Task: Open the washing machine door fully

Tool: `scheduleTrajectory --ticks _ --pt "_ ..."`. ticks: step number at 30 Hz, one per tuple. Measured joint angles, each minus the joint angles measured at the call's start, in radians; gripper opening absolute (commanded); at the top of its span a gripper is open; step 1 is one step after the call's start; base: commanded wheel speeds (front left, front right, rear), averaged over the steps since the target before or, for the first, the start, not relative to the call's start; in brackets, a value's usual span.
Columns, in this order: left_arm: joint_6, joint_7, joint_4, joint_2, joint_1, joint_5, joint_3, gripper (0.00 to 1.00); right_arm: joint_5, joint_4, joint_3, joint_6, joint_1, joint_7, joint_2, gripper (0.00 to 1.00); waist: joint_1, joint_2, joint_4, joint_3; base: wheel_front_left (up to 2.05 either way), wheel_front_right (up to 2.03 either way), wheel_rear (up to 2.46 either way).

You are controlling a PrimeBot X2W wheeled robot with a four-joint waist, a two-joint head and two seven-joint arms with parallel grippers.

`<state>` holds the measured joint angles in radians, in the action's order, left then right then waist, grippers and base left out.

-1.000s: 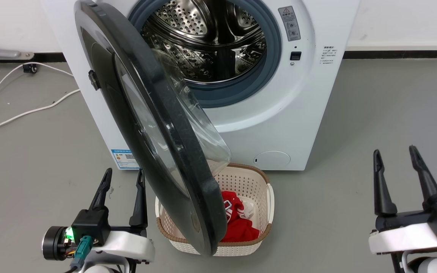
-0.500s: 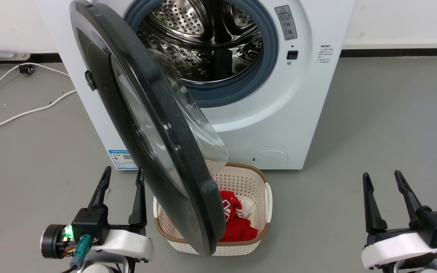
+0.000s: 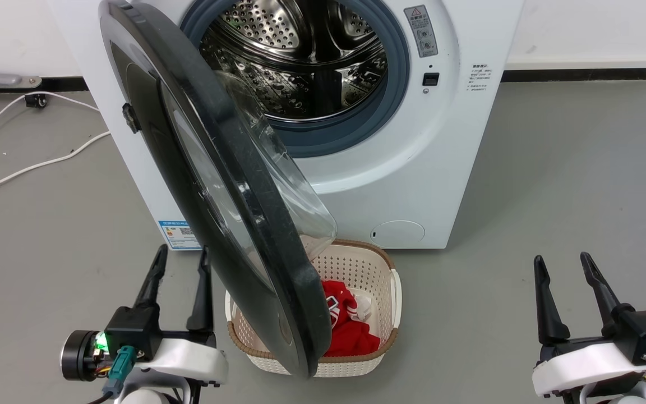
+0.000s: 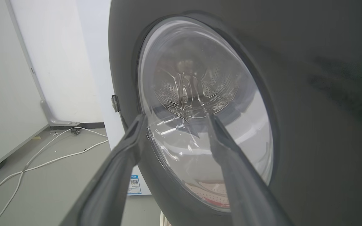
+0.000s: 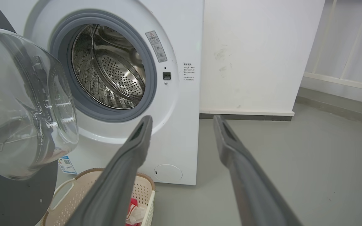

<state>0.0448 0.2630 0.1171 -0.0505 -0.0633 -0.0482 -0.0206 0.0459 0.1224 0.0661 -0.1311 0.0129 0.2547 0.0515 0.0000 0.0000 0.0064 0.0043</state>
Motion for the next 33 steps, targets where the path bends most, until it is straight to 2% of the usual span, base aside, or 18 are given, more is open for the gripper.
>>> scheduleTrajectory --ticks 9,14,25,30,33 --pt "0.005 0.000 -0.034 0.000 -0.003 -0.005 0.002 0.00 0.001 0.004 0.004 0.000 0.002 0.001 0.000 1.00 0.0000 0.0000 0.001 0.002 0.00 0.00 0.00" --pt "0.005 0.000 -0.109 0.000 -0.026 -0.009 0.010 0.00 0.006 0.004 0.006 0.000 0.003 0.003 0.000 1.00 0.0000 0.0000 0.004 0.006 0.00 0.00 0.00" --pt "-0.012 0.000 -0.458 0.000 -0.112 0.016 0.013 0.00 0.017 0.010 0.008 0.000 0.015 0.003 0.000 1.00 0.0000 0.0000 0.012 0.015 0.00 0.00 0.00" --pt "-0.013 0.000 -0.624 0.000 -0.138 0.030 -0.037 0.00 0.023 0.015 0.007 0.000 0.019 0.004 0.000 1.00 0.0000 0.0000 0.010 0.016 0.00 0.00 0.00" --pt "0.006 0.000 -0.689 0.000 -0.144 0.039 -0.092 0.00 0.024 0.018 0.006 0.000 0.019 0.004 0.000 1.00 0.0000 0.0000 0.008 0.016 0.00 0.00 0.00"
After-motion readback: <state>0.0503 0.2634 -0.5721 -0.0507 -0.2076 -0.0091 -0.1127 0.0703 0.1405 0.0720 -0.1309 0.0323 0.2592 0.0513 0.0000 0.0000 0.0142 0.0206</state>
